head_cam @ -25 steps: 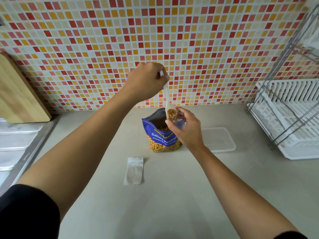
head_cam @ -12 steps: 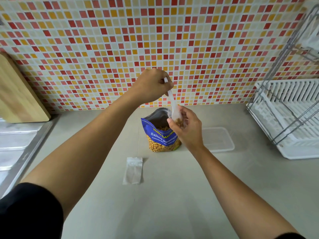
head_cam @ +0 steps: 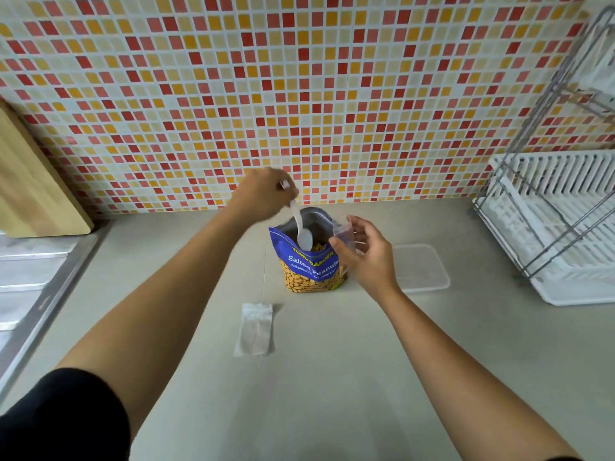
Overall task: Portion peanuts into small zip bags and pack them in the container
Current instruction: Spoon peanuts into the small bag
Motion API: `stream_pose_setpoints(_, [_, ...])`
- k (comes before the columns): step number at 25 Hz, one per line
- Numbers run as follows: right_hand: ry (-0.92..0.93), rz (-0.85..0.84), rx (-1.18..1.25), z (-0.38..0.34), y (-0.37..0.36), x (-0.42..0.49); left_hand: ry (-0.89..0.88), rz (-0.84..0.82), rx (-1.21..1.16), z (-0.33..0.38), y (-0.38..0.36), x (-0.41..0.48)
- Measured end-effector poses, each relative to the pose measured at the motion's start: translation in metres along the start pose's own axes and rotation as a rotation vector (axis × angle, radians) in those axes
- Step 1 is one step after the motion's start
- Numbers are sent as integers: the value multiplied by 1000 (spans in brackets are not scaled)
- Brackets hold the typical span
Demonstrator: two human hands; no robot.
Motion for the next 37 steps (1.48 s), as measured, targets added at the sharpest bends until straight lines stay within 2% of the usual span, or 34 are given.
stream_pose_setpoints(3, [12, -41, -46, 1, 2, 2, 100, -71, 243, -21, -45, 4])
stream_pose_setpoints(4, [23, -50, -56, 1, 2, 2, 130, -102, 253, -26, -56, 4])
stream_pose_setpoints(7, [30, -83, -63, 1, 1, 3, 205, -213, 165, -33, -81, 2])
stream_pose_setpoints(13, [32, -102, -76, -1, 5, 5, 351, -146, -302, -40, -72, 0])
stream_pose_setpoints(22, [38, -129, -96, -3, 9, 3, 374, -54, -530, -50, -62, -5])
stream_pose_setpoints(33, [41, -73, -94, -8, 14, 9, 568, -107, -804, -70, -45, -5])
stream_pose_setpoints(37, [97, -82, -173, -17, 14, 15, 624, -103, -877, -83, -38, -4])
Point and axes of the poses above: each hand's wrist, its own x-axis towards the middle knuckle, its own y-axis out of the back of the hand, z = x × y, the point moved 5 cm from there along x, towards the middle knuckle, and after that the axes turned 12 degrees about y, right-handed, at the moved point
